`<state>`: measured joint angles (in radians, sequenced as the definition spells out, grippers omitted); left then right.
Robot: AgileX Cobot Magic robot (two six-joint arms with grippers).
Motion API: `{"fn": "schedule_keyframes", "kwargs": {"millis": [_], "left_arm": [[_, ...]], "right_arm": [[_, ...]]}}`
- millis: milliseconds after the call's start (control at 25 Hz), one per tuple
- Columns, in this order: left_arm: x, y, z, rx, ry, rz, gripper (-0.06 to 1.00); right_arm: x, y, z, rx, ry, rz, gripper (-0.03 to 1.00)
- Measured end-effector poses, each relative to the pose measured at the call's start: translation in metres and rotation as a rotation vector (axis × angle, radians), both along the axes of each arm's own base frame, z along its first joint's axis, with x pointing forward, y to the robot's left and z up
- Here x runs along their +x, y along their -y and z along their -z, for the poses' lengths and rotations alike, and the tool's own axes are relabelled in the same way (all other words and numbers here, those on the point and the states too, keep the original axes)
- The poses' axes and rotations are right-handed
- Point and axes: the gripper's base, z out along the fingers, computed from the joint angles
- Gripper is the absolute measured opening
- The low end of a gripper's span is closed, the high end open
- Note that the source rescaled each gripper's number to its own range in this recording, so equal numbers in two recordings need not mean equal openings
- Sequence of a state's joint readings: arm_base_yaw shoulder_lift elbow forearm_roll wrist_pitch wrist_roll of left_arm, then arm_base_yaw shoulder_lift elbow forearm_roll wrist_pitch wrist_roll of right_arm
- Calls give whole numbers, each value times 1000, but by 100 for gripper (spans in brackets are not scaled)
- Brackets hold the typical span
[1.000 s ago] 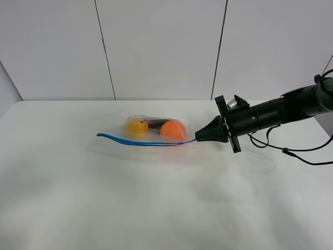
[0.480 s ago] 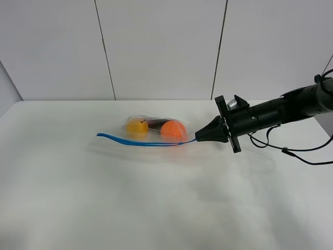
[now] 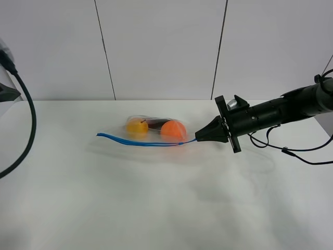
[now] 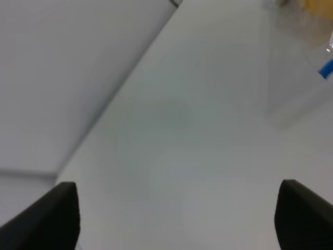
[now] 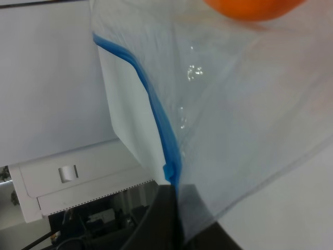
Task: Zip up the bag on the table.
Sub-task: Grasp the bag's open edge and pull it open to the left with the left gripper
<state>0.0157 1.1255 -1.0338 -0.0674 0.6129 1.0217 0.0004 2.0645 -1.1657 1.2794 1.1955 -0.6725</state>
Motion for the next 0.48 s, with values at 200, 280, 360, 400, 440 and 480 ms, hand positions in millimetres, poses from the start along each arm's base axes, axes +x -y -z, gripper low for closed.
{"fn": "schedule_keyframes", "kwargs": {"millis": [200, 280, 360, 400, 440, 480], "left_arm": [[30, 27, 19, -50, 8, 150, 88], [36, 47, 26, -73, -6, 221, 91], [40, 68, 34, -96, -23, 279, 94], [42, 79, 39, -106, -32, 308, 95], [44, 89, 43, -117, -43, 328, 96], [44, 100, 47, -127, -54, 354, 96]], "right_arm": [[0, 0, 0, 0, 0, 0, 0], [0, 0, 0, 0, 0, 0, 0], [0, 0, 0, 1, 0, 1, 0], [0, 0, 0, 1, 0, 1, 0], [0, 0, 0, 1, 0, 1, 0], [0, 0, 0, 1, 0, 1, 0]]}}
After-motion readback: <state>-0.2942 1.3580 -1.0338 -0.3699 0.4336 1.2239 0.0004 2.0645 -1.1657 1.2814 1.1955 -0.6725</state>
